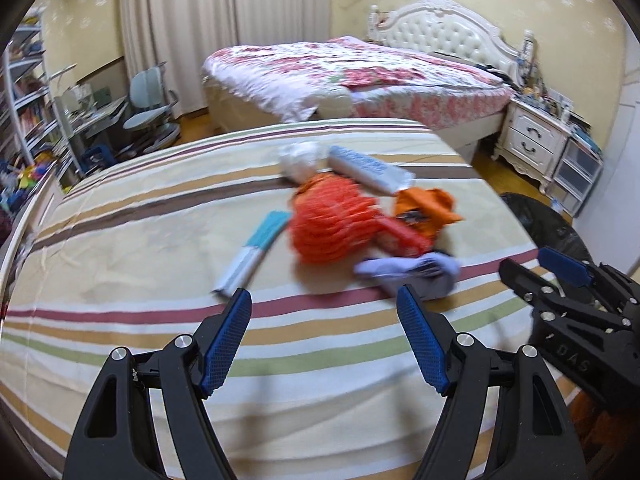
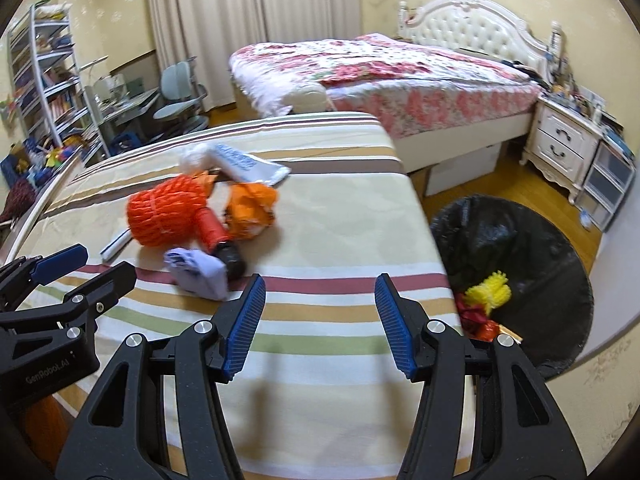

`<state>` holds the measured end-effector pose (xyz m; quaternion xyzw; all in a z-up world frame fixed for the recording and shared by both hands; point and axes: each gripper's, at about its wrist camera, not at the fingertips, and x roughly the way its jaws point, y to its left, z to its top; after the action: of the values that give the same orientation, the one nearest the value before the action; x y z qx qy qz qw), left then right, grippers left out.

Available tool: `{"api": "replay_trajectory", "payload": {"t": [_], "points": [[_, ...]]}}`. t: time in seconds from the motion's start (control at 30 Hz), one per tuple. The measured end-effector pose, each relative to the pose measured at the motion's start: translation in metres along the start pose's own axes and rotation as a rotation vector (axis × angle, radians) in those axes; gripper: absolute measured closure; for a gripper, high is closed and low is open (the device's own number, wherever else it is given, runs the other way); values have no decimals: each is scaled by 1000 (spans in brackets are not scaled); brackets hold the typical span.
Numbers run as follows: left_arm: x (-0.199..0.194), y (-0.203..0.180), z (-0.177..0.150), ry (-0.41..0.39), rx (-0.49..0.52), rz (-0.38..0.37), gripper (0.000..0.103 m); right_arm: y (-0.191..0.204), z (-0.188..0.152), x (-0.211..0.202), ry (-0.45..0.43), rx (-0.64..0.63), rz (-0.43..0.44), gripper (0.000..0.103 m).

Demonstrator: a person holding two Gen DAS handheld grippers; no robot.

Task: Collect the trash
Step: 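Move both open tools back over the remaining trash on the bed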

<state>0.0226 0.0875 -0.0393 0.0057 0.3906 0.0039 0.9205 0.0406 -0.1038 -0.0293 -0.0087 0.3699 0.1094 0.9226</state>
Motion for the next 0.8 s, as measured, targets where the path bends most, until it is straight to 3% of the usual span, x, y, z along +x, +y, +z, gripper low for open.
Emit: {"api": "replay_trajectory", "payload": {"t": [0.37,0.53,0.8], "points": [[2,80,-13,26,-135,102,30,29,12,10,3,-27,-1,47],[4,91,-16,37,-157,104,30,33,13,12,16,-38,-2,47],[7,95,-20,45,-165,99,30,63,5,10,47,-107,71,47]]}}
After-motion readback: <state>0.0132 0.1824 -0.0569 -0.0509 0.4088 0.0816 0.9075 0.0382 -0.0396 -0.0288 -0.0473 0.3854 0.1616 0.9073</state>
